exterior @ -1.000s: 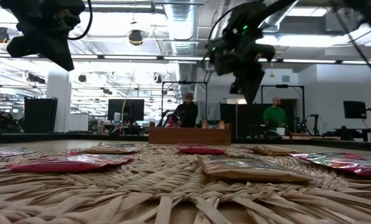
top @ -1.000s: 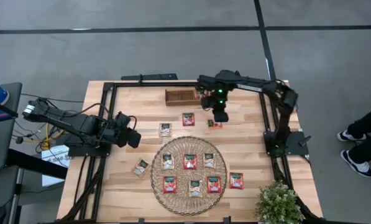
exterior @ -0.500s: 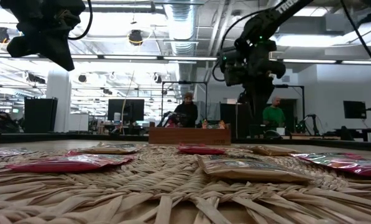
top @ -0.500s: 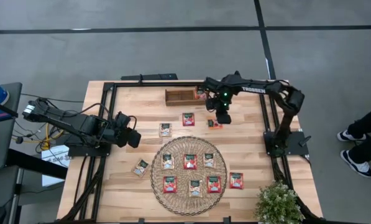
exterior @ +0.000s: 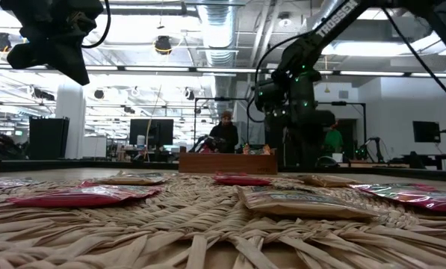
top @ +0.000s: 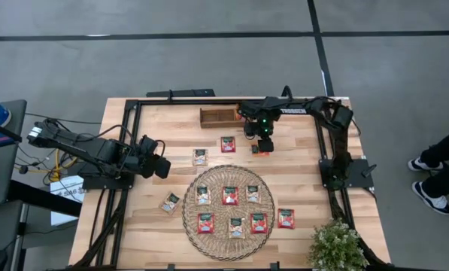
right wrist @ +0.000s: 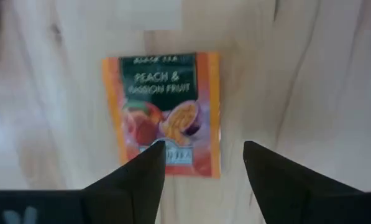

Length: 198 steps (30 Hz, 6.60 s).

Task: Pick & Place Tea
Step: Put the orange tea bag into the right section of the wooden organizer

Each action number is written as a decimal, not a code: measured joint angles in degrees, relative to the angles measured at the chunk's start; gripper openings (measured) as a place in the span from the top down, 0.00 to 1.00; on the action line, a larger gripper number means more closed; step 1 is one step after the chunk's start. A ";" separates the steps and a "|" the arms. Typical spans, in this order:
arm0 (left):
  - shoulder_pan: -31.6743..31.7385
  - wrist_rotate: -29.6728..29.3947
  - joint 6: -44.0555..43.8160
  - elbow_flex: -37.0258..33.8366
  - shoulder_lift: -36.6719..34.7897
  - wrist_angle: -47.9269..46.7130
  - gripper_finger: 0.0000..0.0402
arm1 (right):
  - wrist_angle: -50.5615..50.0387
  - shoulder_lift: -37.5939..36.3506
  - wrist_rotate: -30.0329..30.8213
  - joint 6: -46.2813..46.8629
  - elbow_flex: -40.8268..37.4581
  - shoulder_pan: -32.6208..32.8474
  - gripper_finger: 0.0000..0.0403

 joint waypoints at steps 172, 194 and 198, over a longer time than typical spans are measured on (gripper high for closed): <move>0.02 -0.91 9.00 0.00 -0.02 0.02 1.00 | 38.82 -2.49 37.16 68.41 -5.38 3.69 0.75; 0.02 -0.90 8.96 0.00 -0.02 0.02 1.00 | 30.74 -2.49 32.87 55.33 2.37 3.69 0.62; 0.01 -0.90 9.04 0.00 -0.01 0.02 1.00 | 30.15 -2.48 32.08 54.05 4.22 3.86 0.61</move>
